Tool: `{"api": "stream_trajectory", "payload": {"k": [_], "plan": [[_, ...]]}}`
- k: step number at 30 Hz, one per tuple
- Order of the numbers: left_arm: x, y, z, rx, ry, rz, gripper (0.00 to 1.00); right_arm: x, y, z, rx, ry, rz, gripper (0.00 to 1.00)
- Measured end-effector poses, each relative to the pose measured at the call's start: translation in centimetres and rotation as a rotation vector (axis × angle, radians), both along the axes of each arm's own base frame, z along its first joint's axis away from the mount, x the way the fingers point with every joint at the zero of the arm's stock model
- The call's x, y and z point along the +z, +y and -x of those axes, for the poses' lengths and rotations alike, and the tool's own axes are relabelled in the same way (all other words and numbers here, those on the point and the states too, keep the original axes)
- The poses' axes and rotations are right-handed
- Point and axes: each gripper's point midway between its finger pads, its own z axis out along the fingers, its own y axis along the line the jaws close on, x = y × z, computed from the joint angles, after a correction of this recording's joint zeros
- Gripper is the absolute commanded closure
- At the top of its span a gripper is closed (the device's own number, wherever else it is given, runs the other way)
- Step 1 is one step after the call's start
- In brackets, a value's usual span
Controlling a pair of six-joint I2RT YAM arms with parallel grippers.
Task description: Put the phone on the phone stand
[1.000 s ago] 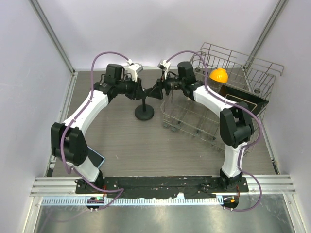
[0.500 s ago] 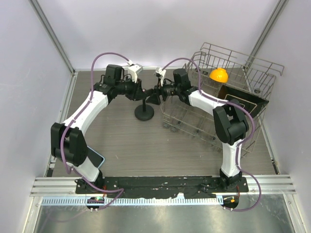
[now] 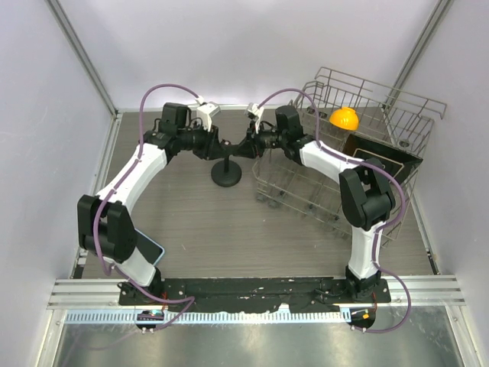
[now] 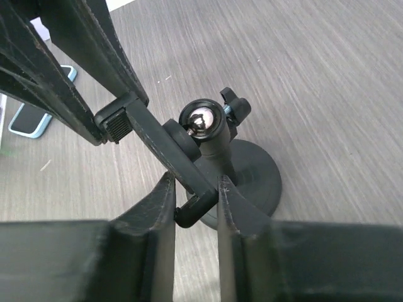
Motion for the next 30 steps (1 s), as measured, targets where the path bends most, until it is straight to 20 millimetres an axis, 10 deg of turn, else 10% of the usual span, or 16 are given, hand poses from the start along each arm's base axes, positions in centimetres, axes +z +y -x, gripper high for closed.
{"api": "stream_trajectory", "payload": {"k": [5,10,17,21,25,30], "plan": [[-0.2,0.5,-0.5,0.07,0.022,-0.011,0.46,-0.3,-0.3,-0.2,-0.023,0.017,0.001,0.99],[1.9,1.5,-1.2,0.237,0.019,0.004,0.35,-0.3,1.3,0.4,-0.039,-0.024,-0.004,0.99],[13.2,5.9,-1.6,0.526,-0.2,0.055,0.21,-0.2,1.7,0.4,-0.12,-0.043,0.005,0.99],[16.4,7.8,-1.0,0.627,-0.277,0.112,0.2,-0.1,2.0,0.0,-0.201,-0.054,0.029,0.99],[14.8,7.5,-2.6,0.65,-0.243,0.12,0.24,0.1,2.7,-0.3,-0.289,-0.093,0.046,0.99],[7.8,5.6,-5.3,0.611,-0.081,0.069,0.28,0.4,3.7,-0.3,-0.4,-0.152,0.055,0.99]]}}
